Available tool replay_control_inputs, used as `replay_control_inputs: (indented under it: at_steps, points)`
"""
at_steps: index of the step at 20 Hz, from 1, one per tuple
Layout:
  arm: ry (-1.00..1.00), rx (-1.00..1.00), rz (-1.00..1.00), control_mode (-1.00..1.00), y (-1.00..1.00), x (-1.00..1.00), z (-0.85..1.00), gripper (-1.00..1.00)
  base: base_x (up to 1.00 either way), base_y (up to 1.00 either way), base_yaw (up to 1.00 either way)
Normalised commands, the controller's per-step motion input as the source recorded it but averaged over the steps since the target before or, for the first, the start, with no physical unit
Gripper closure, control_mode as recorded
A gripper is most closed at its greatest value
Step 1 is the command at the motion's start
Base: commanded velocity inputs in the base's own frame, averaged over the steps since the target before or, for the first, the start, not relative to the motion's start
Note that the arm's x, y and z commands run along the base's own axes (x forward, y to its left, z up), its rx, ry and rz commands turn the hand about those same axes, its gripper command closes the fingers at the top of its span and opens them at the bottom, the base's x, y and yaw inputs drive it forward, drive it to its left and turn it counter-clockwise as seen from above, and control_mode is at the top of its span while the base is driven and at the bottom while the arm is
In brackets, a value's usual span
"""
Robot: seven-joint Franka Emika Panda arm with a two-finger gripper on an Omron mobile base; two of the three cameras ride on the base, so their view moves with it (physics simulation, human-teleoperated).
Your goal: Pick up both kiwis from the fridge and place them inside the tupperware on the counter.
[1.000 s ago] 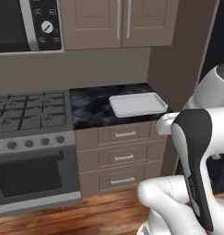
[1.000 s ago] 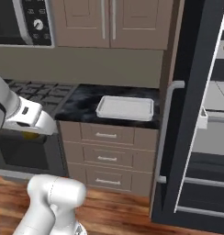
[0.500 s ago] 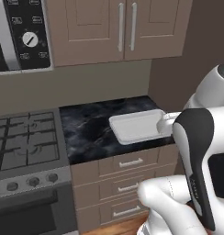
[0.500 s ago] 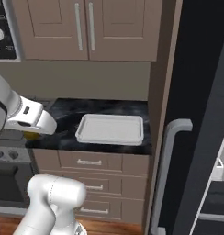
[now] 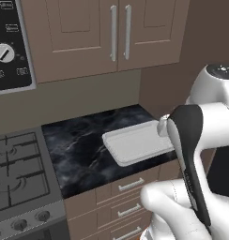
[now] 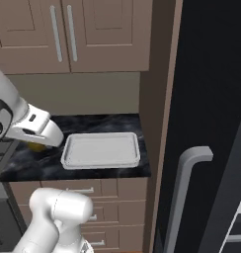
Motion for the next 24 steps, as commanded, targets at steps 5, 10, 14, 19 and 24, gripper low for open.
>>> replay_control_inputs:
  at_steps: [5,10,14,19,24]
  points:
    - [0.46,0.0,-0.11,-1.0,0.0,0.06,-0.5,1.0,0.0,0.0,0.0]
    - [0.33,0.17,-0.02,-1.0,-0.12,0.35,-0.38,1.0,0.0,0.0,0.0]
    - [0.0,0.26,0.19,-1.0,-0.25,0.46,-0.32,1.0,0.0,0.0,0.0]
    - [0.0,0.16,0.2,-1.0,-0.19,0.61,-0.19,1.0,0.0,0.0,0.0]
    - [0.14,0.0,0.0,-1.0,0.0,0.74,-0.08,1.0,0.0,0.0,0.0]
